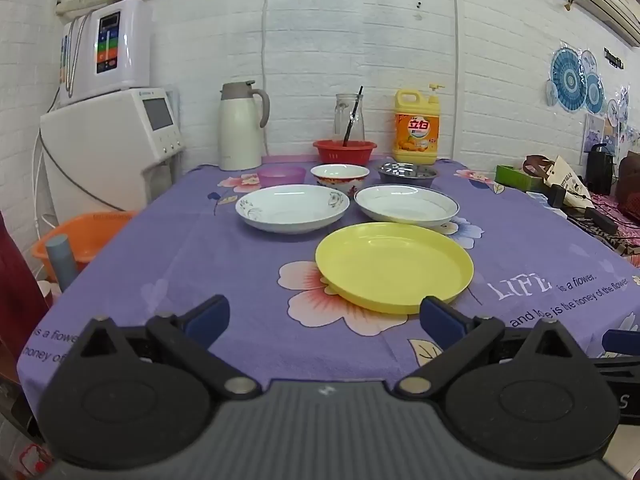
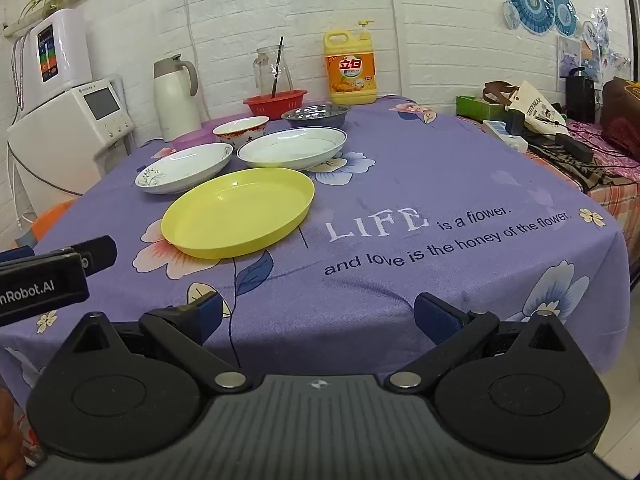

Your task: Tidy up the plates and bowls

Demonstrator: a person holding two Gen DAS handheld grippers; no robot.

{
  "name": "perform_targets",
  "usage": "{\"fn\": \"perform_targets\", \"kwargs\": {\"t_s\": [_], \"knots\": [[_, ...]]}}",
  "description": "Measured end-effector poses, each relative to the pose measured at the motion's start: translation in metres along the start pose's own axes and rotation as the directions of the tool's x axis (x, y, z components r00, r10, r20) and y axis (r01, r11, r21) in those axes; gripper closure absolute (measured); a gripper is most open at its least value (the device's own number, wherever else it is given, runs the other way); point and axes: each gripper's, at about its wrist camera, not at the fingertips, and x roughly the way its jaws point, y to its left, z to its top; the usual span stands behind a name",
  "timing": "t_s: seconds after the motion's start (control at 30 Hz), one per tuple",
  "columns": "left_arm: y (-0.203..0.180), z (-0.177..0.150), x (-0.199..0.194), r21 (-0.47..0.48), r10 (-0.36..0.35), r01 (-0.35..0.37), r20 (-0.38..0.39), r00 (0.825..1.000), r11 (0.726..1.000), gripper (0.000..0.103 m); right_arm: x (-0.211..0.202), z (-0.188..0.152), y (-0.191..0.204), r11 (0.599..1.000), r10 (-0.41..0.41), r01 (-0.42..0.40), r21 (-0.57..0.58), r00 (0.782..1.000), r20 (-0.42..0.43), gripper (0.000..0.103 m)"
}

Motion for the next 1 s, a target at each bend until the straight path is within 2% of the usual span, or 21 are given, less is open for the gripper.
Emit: {"fn": "perform_targets", "kwargs": {"t_s": [1.0], "knots": [[-0.0023, -0.0005, -0.0031, 0.014, -0.008, 0.008, 0.023, 1.000, 1.000, 0.003, 0.0016, -0.0038, 0.0022, 1.000, 0.008, -0.008, -0.016, 1.000, -0.004, 0.000]]}}
